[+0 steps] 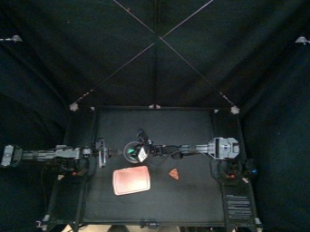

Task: Pick the green grapes then place it in the grey bowl
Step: Drop green grapes in the grey bowl and return to neutral

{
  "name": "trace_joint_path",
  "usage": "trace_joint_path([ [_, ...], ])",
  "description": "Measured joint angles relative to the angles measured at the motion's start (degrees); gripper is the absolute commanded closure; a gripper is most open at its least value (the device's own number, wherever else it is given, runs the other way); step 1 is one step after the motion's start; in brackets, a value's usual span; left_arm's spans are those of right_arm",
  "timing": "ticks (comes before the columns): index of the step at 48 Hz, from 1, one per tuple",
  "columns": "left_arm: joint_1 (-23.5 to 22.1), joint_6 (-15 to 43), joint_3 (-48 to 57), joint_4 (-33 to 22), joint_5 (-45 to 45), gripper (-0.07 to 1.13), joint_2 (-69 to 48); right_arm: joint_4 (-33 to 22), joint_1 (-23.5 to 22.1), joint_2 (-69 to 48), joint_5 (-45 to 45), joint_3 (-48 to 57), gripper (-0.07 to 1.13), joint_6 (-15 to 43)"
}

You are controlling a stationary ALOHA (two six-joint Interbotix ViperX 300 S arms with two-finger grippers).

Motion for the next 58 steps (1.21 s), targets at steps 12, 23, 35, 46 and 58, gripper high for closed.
trace_joint_path([
  [12, 0.3, 0.0, 0.1, 0.0, 0.0, 0.98, 0.0, -4.3, 0.7, 0.7, 0.8, -1.3, 0.06, 0.4],
  [23, 0.4, -0.1, 0.4, -0.1, 0.0, 0.98, 0.0, -4.4, 0.6, 0.8, 3.7, -1.8, 0.06, 0.2],
  [35, 0.4, 0.0, 0.6, -0.6, 0.0, 0.98, 0.0, -12.1, 0.6, -6.0, 9.8, 0.7, 0.06, -0.1],
  [46, 0.4, 0.0, 0.6, -0.7, 0.0, 0.98, 0.0, -17.9, 0.2, -14.2, 13.8, 9.0, 0.06, -0.1],
  [58, 0.4, 0.0, 1.1, -0.7, 0.0, 0.98, 0.0, -16.0, -3.0, -21.6, 13.6, 20.8, 0.06, -0.1],
])
